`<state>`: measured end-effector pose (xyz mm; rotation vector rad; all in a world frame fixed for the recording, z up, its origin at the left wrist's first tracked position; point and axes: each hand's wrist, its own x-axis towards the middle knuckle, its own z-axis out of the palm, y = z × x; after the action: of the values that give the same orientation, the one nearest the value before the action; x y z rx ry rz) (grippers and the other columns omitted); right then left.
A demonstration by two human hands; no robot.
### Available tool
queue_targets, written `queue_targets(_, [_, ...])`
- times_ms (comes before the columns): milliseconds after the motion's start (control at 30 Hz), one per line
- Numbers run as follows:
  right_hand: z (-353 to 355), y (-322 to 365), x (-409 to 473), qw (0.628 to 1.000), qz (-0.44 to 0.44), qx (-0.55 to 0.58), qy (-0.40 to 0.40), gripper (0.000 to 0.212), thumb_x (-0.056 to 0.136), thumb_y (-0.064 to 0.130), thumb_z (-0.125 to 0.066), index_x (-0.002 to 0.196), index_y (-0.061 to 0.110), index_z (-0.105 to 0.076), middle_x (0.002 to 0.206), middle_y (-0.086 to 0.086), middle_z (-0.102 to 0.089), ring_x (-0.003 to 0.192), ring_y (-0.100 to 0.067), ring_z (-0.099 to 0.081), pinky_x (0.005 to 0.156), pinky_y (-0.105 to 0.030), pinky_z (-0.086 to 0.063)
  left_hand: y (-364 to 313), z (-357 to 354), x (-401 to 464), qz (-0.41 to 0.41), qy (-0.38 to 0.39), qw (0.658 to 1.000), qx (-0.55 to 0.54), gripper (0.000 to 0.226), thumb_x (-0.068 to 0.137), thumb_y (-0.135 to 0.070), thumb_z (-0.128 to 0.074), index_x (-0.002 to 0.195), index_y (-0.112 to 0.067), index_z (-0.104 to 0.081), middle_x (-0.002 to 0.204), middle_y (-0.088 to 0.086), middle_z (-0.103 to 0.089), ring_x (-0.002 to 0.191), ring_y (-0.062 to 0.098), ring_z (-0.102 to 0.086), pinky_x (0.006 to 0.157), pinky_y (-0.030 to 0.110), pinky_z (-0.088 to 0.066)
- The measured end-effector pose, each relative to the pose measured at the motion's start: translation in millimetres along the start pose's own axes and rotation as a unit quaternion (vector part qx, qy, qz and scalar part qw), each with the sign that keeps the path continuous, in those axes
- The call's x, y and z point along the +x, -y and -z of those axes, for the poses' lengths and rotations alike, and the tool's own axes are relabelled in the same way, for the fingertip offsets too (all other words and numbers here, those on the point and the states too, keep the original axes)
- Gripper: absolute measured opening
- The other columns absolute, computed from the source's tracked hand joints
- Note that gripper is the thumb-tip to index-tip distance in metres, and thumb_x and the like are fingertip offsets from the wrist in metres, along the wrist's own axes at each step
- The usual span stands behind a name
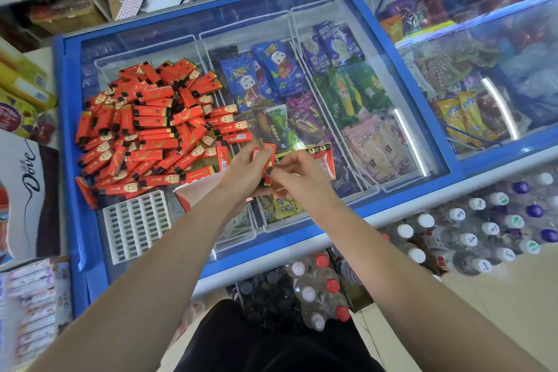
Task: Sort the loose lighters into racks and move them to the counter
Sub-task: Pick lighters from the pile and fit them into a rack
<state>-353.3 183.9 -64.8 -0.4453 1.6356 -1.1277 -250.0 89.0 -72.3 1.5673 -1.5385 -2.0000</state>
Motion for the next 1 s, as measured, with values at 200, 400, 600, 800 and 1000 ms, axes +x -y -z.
queue_targets(200, [-7.6,-7.9,-2.8,0.998,-0.039,0.058,-0.001,0.025,0.091,0.004,-0.071,0.113,0.006,-0.059,0.102,-0.017,-0.068,0.086,-0.023,-0.071,0.083,-0.036,-0.062,-0.3,1.0,-11.5,-0.035,-0.015,0.998,0.057,0.036,0.106,-0.043,-0.056,0.107,-0.008,-0.06,0.077,0.009,-0.063,0.045,0.007,-0.06,0.044,0.018,-0.046])
queue_targets(400, [-7.7,-18.9,-3.2,0.997,-0.049,0.061,0.005,0.018,0.092,-0.005,-0.061,0.108,0.002,-0.064,0.09,-0.014,-0.067,0.083,-0.022,-0.067,0.077,-0.031,-0.06,2.1,2.3,-9.5,0.0,0.013,0.998,0.069,0.032,0.107,-0.047,-0.051,0.106,-0.017,-0.063,0.07,0.0,-0.052,0.048,0.007,-0.049,0.045,0.02,-0.039])
queue_targets(600, [13.1,-22.1,-3.2,0.996,-0.016,0.035,-0.076,0.012,0.093,-0.001,-0.063,0.098,0.008,-0.07,0.074,-0.011,-0.069,0.057,-0.021,-0.06,0.052,-0.029,-0.051,0.1,9.7,-3.8,-0.011,-0.015,0.99,0.14,0.015,0.106,-0.035,-0.054,0.113,-0.024,-0.063,0.072,0.003,-0.052,0.057,0.014,-0.044,0.053,0.026,-0.04])
queue_targets(800, [28.8,-27.3,4.9,0.985,0.048,-0.11,-0.121,0.025,0.088,-0.002,-0.065,0.093,0.021,-0.075,0.088,-0.001,-0.072,0.06,-0.007,-0.068,0.06,-0.024,-0.056,-0.1,8.2,13.0,-0.043,-0.025,0.979,0.199,0.017,0.103,-0.028,-0.059,0.117,-0.027,-0.067,0.075,-0.001,-0.059,0.055,0.014,-0.054,0.065,0.035,-0.064])
queue_targets(1000, [16.6,-29.4,16.2,0.971,0.078,-0.19,-0.123,0.02,0.095,0.009,-0.063,0.104,0.018,-0.078,0.095,0.018,-0.062,0.09,-0.019,-0.072,0.086,-0.039,-0.06,2.2,0.1,18.4,-0.061,-0.018,0.965,0.256,0.014,0.104,-0.028,-0.06,0.116,-0.025,-0.067,0.066,-0.003,-0.059,0.037,0.001,-0.053,0.066,0.037,-0.065])
